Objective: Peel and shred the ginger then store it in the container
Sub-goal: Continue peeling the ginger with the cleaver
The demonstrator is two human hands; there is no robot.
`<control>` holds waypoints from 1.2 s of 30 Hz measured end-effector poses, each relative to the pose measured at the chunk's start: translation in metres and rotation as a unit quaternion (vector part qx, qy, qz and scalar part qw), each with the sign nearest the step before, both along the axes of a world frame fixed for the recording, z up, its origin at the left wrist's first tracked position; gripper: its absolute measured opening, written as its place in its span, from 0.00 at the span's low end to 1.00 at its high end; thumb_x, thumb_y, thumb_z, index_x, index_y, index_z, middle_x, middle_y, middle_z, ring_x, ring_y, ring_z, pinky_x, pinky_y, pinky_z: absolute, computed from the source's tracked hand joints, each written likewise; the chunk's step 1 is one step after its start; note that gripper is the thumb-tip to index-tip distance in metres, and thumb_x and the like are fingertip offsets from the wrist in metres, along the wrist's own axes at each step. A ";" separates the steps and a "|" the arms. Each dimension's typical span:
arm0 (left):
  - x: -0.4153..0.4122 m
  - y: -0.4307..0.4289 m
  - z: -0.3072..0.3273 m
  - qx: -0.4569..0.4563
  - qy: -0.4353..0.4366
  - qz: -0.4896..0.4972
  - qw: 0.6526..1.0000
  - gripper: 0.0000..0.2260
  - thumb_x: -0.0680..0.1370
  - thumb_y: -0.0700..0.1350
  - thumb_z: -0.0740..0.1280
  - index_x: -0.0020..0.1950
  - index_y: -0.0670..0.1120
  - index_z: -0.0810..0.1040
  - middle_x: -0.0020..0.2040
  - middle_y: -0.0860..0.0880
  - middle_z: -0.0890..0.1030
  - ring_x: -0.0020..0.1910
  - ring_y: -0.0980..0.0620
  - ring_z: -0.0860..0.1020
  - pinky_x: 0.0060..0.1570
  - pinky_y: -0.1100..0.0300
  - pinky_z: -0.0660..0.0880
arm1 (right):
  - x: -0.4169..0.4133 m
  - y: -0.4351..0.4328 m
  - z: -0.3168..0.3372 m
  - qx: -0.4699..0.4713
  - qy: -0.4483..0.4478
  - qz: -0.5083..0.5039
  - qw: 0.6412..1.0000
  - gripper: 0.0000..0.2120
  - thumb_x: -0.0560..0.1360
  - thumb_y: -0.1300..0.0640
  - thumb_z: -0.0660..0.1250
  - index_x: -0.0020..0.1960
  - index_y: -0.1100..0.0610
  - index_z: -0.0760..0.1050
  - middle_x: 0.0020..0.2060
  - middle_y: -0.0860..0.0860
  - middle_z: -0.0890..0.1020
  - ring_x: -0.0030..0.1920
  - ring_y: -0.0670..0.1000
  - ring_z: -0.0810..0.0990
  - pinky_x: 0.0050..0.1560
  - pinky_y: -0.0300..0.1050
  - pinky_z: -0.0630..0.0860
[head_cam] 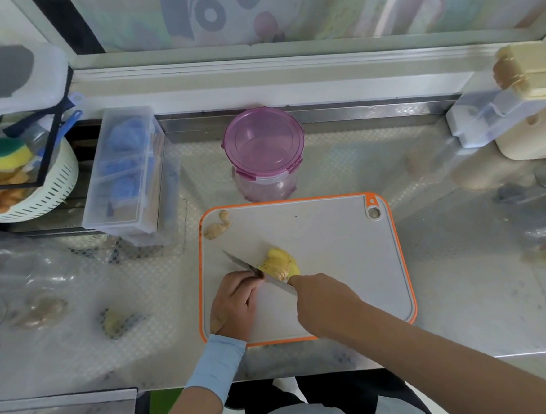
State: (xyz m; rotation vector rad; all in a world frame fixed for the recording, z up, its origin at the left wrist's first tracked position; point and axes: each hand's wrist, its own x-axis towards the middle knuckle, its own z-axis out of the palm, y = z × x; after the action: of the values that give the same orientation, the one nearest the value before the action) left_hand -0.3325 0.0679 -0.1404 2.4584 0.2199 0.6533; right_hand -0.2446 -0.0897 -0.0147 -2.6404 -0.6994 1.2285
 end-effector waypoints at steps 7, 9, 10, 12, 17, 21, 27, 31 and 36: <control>0.000 0.000 -0.001 -0.004 0.003 -0.004 1.000 0.08 0.77 0.40 0.66 0.45 0.41 0.85 0.47 0.45 0.82 0.48 0.49 0.78 0.48 0.60 0.76 | 0.005 0.001 -0.007 -0.014 0.014 -0.006 1.000 0.10 0.75 0.63 0.56 0.52 0.51 0.69 0.39 0.48 0.73 0.39 0.52 0.76 0.37 0.46 0.72; 0.000 0.000 0.001 -0.009 0.000 -0.003 1.000 0.09 0.77 0.40 0.65 0.45 0.41 0.85 0.47 0.45 0.82 0.48 0.49 0.78 0.49 0.62 0.75 | 0.005 0.001 -0.010 -0.015 0.016 -0.006 1.000 0.09 0.75 0.63 0.56 0.50 0.50 0.67 0.38 0.48 0.73 0.39 0.52 0.75 0.35 0.45 0.70; 0.001 0.000 0.002 -0.012 -0.001 -0.004 1.000 0.09 0.78 0.41 0.65 0.44 0.41 0.85 0.47 0.46 0.82 0.48 0.49 0.78 0.49 0.62 0.75 | 0.004 0.001 -0.012 -0.015 0.016 -0.006 1.000 0.09 0.75 0.63 0.56 0.49 0.50 0.66 0.38 0.49 0.73 0.38 0.52 0.75 0.33 0.44 0.69; 0.000 0.000 0.003 -0.022 0.001 -0.003 1.000 0.09 0.77 0.40 0.65 0.44 0.41 0.85 0.47 0.47 0.81 0.48 0.49 0.78 0.48 0.61 0.75 | 0.002 0.003 -0.018 -0.011 0.010 -0.005 1.000 0.09 0.75 0.64 0.56 0.48 0.50 0.65 0.36 0.49 0.73 0.37 0.53 0.75 0.31 0.44 0.67; 0.000 -0.002 0.006 -0.036 0.011 0.007 0.999 0.11 0.77 0.41 0.63 0.44 0.41 0.85 0.47 0.46 0.82 0.48 0.48 0.78 0.47 0.61 0.74 | -0.002 0.007 -0.035 0.003 -0.005 -0.013 1.000 0.13 0.78 0.62 0.56 0.60 0.52 0.68 0.40 0.52 0.76 0.38 0.55 0.75 0.35 0.46 0.71; 0.000 0.000 0.004 -0.033 0.017 0.002 0.999 0.11 0.77 0.41 0.63 0.44 0.41 0.85 0.47 0.47 0.82 0.48 0.48 0.79 0.48 0.62 0.74 | -0.003 0.006 -0.039 0.016 -0.017 -0.007 1.000 0.14 0.79 0.62 0.55 0.63 0.52 0.68 0.40 0.52 0.75 0.38 0.56 0.74 0.32 0.45 0.66; 0.000 0.000 0.003 -0.034 0.017 -0.002 0.999 0.09 0.77 0.40 0.65 0.45 0.41 0.85 0.48 0.47 0.81 0.49 0.49 0.77 0.50 0.63 0.73 | -0.004 -0.002 -0.038 0.058 -0.025 0.003 0.998 0.23 0.79 0.62 0.54 0.71 0.45 0.60 0.33 0.50 0.74 0.31 0.53 0.72 0.31 0.47 0.66; -0.001 -0.001 0.005 -0.033 0.018 0.001 0.999 0.09 0.77 0.40 0.65 0.45 0.41 0.85 0.47 0.47 0.81 0.49 0.49 0.77 0.50 0.64 0.72 | 0.000 -0.004 -0.031 0.072 -0.007 0.019 0.997 0.27 0.82 0.60 0.51 0.77 0.38 0.55 0.34 0.50 0.73 0.34 0.53 0.71 0.35 0.47 0.67; -0.003 0.001 0.008 -0.023 0.030 -0.011 0.999 0.10 0.78 0.41 0.63 0.46 0.42 0.85 0.49 0.47 0.81 0.49 0.48 0.78 0.48 0.59 0.74 | 0.009 0.001 -0.029 0.057 0.009 0.002 0.998 0.23 0.81 0.57 0.51 0.74 0.43 0.65 0.42 0.50 0.75 0.41 0.54 0.74 0.38 0.44 0.66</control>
State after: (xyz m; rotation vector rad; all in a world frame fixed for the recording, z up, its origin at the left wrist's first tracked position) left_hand -0.3359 0.0688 -0.1326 2.4339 0.2287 0.5601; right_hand -0.2359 -0.0882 -0.0436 -2.5337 -0.7482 1.1760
